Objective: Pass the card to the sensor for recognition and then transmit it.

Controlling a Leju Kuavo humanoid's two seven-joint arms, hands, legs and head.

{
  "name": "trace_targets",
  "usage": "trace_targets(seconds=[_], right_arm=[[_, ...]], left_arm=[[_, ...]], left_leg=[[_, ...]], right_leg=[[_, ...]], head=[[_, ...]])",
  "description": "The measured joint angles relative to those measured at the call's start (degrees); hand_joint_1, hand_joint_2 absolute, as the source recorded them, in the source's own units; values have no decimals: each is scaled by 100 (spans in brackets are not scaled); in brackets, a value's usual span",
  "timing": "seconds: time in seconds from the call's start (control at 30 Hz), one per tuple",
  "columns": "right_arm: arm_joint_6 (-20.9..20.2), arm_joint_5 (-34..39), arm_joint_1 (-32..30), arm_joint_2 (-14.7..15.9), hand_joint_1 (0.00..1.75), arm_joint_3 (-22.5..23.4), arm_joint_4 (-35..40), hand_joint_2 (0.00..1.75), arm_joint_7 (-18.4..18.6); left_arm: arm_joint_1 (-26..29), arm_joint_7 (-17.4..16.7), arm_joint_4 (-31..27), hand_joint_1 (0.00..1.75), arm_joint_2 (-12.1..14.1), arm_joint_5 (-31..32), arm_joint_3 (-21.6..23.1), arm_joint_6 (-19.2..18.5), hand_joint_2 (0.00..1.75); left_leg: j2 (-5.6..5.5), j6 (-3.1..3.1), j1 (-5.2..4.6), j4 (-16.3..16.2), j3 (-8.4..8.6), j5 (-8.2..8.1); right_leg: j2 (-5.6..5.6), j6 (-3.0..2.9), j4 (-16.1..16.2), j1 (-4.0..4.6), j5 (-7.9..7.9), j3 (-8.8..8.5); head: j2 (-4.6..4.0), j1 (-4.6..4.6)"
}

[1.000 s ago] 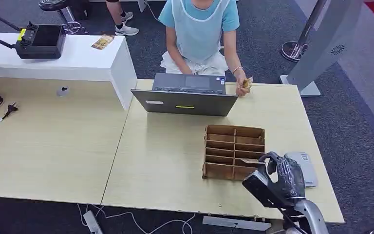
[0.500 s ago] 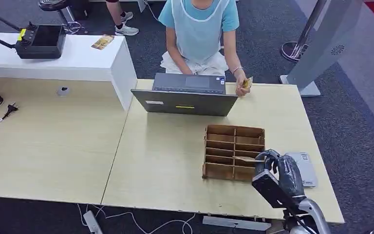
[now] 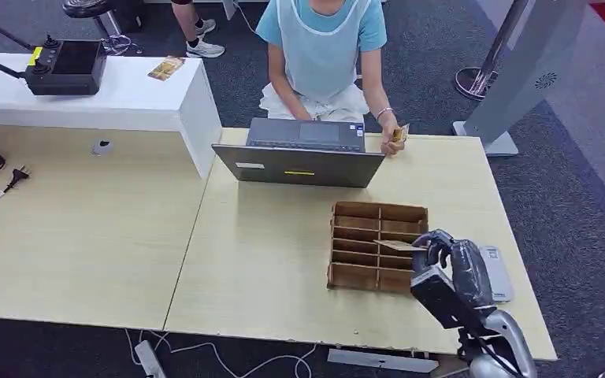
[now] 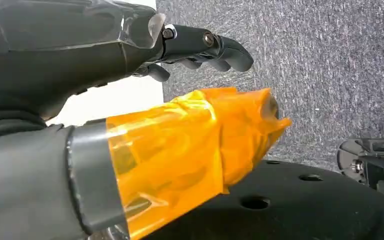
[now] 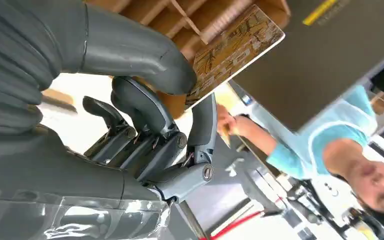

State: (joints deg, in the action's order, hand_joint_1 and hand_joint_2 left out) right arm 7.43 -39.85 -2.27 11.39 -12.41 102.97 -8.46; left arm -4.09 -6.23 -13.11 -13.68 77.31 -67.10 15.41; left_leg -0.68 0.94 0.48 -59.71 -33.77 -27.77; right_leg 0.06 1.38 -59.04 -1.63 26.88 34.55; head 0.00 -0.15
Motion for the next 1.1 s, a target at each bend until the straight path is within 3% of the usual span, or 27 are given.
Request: trace_targets(seconds=[0.57,0.9,1.1], right_arm=[[-116,79,1751,44,175,-494,-7,175,33],[-114,-24,2323,70,175,-726,-96,175,127],[-601,206,3328,68,175,-995,-394,175,376]], left_arm=[[-8,15,0,0,4,-9,-4,-9,0],[-8,15,0,0,4,26,-4,-13,0],[-12,17,0,0,7,66,-4,-63,0]], left_leg=[[0,2,1,0,1,4],[1,2,0,0,-1,4],[1,3,1,0,-1,10]], right_leg=[[2,-1,-2,0,-1,0],[4,-1,-2,0,-2,1],[3,-3,-6,0,-8,0]], head=[[0,0],[0,-2],[0,-2]])
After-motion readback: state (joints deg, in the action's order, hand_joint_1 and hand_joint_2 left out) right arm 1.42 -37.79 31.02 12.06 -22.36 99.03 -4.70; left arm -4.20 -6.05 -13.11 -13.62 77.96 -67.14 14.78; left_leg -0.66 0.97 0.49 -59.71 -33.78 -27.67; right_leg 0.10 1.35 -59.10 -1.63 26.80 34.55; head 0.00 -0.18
